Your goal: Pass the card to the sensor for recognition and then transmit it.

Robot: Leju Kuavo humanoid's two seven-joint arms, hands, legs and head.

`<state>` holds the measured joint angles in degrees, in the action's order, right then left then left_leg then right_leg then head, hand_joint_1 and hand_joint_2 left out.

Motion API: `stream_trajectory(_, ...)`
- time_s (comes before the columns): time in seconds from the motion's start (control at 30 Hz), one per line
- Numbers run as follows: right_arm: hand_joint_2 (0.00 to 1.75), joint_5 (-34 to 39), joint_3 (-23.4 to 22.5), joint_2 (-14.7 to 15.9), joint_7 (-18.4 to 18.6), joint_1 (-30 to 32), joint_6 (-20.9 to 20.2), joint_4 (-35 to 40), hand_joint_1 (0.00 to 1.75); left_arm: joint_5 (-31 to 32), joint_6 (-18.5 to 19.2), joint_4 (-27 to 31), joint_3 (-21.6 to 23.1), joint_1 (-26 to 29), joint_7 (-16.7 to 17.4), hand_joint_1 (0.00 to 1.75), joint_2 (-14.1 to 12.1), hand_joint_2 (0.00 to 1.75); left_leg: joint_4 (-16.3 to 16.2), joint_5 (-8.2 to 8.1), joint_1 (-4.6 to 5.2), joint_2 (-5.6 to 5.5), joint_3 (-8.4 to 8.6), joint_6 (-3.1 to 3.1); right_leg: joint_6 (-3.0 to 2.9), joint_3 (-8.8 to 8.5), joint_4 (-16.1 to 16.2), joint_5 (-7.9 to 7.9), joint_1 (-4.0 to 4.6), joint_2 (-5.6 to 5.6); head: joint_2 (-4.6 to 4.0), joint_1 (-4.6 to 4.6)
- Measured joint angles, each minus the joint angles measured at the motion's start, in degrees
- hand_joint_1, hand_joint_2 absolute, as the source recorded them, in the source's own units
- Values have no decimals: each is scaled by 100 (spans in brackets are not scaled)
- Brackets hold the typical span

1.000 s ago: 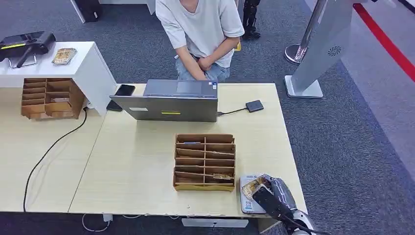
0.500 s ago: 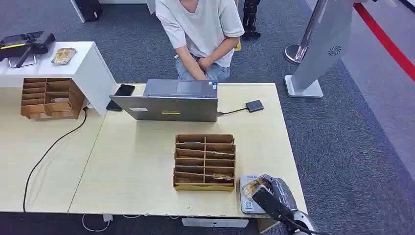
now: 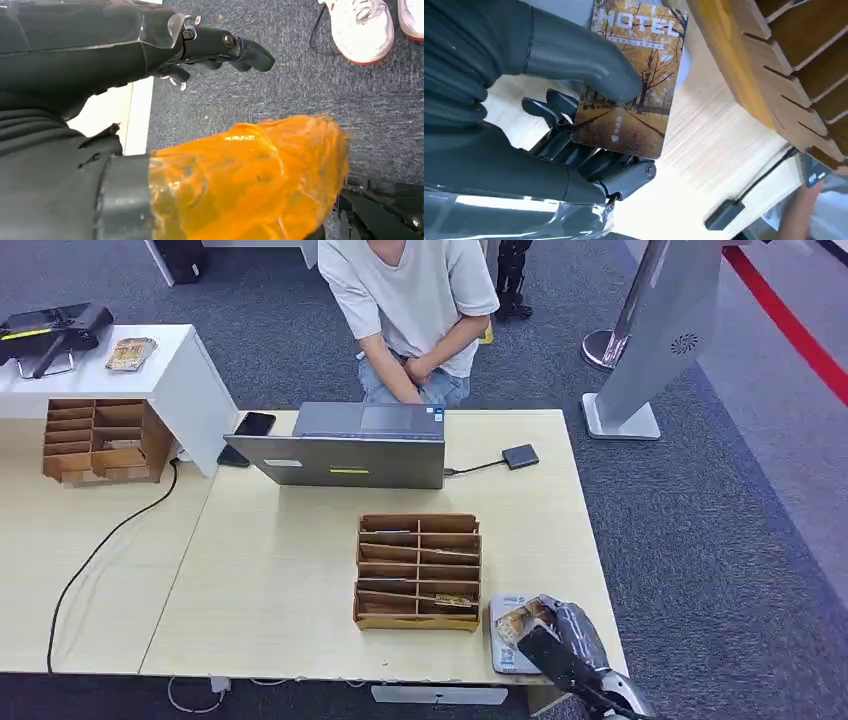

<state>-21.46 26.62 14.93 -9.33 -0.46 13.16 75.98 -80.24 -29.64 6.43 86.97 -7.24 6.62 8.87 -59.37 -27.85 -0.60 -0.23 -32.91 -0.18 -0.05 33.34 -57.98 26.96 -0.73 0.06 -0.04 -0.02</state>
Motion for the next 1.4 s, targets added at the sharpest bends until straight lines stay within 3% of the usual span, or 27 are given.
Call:
stream_trajectory(0.8, 175, -182, -50, 13, -402, 145, 476, 859, 175, -33, -37, 0, 0, 0, 2, 0, 7, 0, 0, 0, 0, -1, -18, 0, 0, 13, 0, 0, 0, -1, 0, 0)
stream_trajectory(1.4, 175, -271, 107, -92, -610, -412, 640, 1117, 175, -11, -46, 0, 0, -2, 63, 0, 50, 0, 0, 1, 0, -2, -19, 0, 0, 14, -1, 0, 0, -1, 0, 0)
